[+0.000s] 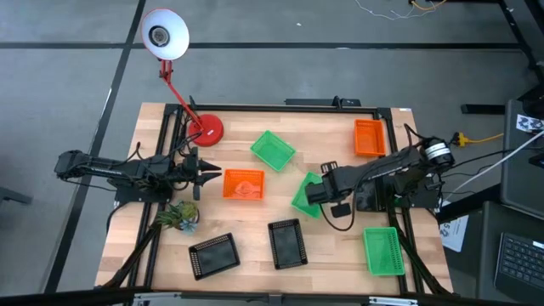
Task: Stack baskets by color
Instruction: Stack the middle green bin on the bottom green bin
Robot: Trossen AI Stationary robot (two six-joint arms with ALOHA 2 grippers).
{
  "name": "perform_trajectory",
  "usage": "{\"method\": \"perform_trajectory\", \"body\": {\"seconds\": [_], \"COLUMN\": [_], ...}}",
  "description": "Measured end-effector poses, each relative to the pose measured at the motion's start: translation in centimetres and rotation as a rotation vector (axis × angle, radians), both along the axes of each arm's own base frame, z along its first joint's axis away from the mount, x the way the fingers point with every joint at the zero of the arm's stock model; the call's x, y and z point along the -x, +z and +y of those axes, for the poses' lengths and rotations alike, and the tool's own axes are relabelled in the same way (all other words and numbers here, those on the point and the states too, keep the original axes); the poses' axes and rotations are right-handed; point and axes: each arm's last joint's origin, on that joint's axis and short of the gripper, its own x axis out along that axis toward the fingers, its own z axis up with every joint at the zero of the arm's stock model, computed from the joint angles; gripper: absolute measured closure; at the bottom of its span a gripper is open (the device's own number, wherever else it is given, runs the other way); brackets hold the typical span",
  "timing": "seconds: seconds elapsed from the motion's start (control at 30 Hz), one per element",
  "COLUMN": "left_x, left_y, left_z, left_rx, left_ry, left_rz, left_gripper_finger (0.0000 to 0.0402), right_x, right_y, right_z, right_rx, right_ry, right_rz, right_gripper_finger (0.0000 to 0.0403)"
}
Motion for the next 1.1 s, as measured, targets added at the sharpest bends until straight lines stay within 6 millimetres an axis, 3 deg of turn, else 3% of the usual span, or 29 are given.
{"method": "perform_trajectory", "body": {"seconds": [0.3, 0.67, 0.8, 1.1], "left_x": [0.0, 0.0, 0.0, 0.0], "left_y": [0.0, -0.1, -0.1, -0.1], "left_z": [0.0, 0.0, 0.0, 0.0], "left_rx": [-0.001, -0.001, -0.001, -0.001], "left_ry": [0.0, 0.0, 0.0, 0.0], "left_rz": [0.001, 0.007, 0.007, 0.009], "left_gripper_finger": [0.0321, 0.0321, 0.0321, 0.0321], "right_x": [-0.7, -2.1, -2.4, -2.4], "right_y": [2.5, 1.3, 1.2, 0.9], "right_z": [-1.4, -6.3, -7.4, -8.6], "right_rx": [0.1, -0.077, -0.179, -0.21], "right_ry": [-0.158, -0.278, -0.327, -0.387], "right_rz": [-0.17, -0.261, -0.278, -0.281], "right_gripper_finger": [0.0299, 0.0299, 0.0299, 0.0299]}}
